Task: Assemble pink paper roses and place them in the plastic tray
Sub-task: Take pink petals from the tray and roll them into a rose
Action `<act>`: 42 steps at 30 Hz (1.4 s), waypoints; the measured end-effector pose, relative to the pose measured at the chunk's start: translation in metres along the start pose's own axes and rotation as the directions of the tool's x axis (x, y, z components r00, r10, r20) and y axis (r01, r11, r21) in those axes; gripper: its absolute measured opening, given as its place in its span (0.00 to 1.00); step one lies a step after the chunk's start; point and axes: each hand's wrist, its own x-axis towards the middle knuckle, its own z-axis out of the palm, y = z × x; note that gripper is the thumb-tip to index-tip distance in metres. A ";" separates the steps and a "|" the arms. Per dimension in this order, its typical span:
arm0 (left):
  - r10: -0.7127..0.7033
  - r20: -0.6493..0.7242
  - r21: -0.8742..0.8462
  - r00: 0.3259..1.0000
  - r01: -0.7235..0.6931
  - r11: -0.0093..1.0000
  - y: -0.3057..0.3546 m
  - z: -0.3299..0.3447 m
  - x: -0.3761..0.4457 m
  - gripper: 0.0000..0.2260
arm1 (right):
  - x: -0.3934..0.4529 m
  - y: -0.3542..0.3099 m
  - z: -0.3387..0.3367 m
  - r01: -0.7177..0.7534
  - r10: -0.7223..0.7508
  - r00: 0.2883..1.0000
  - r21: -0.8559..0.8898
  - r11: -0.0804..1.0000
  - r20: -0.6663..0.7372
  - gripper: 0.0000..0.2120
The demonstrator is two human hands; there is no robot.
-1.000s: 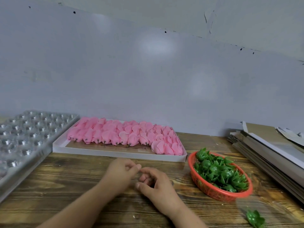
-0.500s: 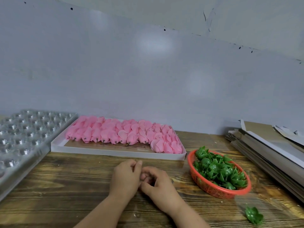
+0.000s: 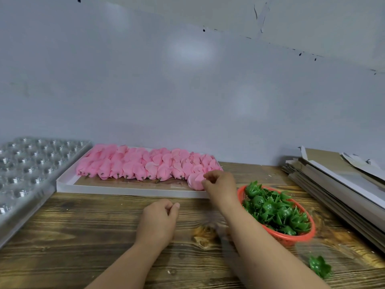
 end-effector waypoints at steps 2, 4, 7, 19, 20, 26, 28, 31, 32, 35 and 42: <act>0.000 0.009 0.006 1.000 0.000 1.000 0.001 0.000 0.000 0.16 | 0.013 0.001 0.004 -0.018 0.017 1.000 -0.080 0.997 -0.008 0.13; 0.009 0.016 0.017 1.000 -0.009 1.000 0.002 -0.001 -0.001 0.16 | 0.024 0.003 0.007 -0.034 0.037 0.999 -0.182 0.983 0.012 0.14; 0.016 0.024 0.035 1.000 -0.017 0.999 0.002 -0.001 -0.002 0.16 | 0.039 0.004 0.014 -0.064 0.093 0.992 -0.307 0.950 0.081 0.13; 0.028 0.008 0.072 1.000 -0.029 0.997 0.001 0.001 -0.001 0.15 | 0.063 0.002 0.046 -0.079 0.210 0.962 -0.559 0.826 0.175 0.14; 0.028 0.008 0.080 1.000 -0.028 0.996 0.001 0.002 -0.001 0.15 | 0.063 0.002 0.048 -0.060 0.187 0.969 -0.576 0.815 0.164 0.14; 0.031 -0.001 0.094 1.000 -0.031 0.995 0.000 0.003 -0.001 0.16 | 0.066 -0.002 0.060 -0.002 0.123 0.982 -0.644 0.765 0.143 0.10; 0.037 -0.001 0.083 0.999 -0.037 0.996 0.000 0.004 -0.001 0.16 | 0.067 -0.001 0.063 0.021 0.105 0.982 -0.651 0.758 0.154 0.09; 0.032 -0.004 0.086 0.999 -0.032 0.996 0.000 0.004 0.000 0.16 | 0.070 0.002 0.066 0.045 0.088 0.982 -0.659 0.751 0.167 0.06; 0.033 -0.004 0.091 0.999 -0.032 0.995 0.000 0.004 0.000 0.16 | 0.070 0.002 0.067 0.050 0.085 0.982 -0.662 0.748 0.170 0.06; 0.044 -0.002 0.106 0.999 -0.043 0.993 -0.001 0.004 0.000 0.15 | 0.068 0.003 0.067 0.055 0.065 0.985 -0.649 0.759 0.159 0.05; 0.053 0.003 0.104 0.999 -0.053 0.993 -0.001 0.003 0.003 0.15 | 0.054 -0.016 0.035 -0.028 0.071 0.994 -0.448 0.893 0.080 0.07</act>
